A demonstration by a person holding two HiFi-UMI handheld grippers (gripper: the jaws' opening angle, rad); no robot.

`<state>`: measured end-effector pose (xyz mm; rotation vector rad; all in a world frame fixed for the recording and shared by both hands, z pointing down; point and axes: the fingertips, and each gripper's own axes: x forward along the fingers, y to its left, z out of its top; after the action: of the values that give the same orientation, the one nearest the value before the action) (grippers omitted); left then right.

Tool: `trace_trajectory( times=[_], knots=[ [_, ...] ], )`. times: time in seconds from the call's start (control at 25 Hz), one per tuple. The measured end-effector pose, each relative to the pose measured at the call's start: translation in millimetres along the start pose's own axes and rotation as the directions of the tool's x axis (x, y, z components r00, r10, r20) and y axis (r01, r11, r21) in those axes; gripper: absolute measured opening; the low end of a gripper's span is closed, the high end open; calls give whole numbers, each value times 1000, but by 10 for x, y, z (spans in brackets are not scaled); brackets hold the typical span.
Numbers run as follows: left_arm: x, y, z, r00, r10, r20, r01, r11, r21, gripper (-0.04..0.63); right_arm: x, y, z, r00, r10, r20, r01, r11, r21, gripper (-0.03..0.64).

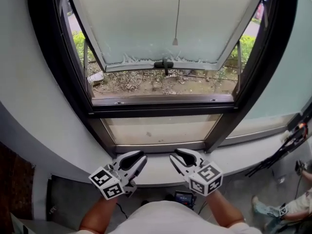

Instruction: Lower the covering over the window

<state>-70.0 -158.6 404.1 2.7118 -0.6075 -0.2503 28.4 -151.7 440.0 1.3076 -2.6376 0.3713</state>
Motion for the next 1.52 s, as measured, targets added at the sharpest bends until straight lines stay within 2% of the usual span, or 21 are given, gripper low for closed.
trace_trajectory(
  times=[0.32,0.56,1.12,1.52],
  knots=[
    [390,-3,-8,998,52,19,-52,999,14,71,-55,-372,143,998,59,-7,-60,997,-48,99],
    [529,-15,44,998,68,16,-69,996,55,71,-16,-485,210,996,86,-8,-87,992,-88,99],
    [497,97,247,1000,-6,-26,8,995,101,71,141,-397,378,999,15,41,-12,997,-82,99],
    [718,106,712,999,-37,-35,44,971,236,71,80,-529,1026,991,-43,123,68,976,-207,99]
  ],
)
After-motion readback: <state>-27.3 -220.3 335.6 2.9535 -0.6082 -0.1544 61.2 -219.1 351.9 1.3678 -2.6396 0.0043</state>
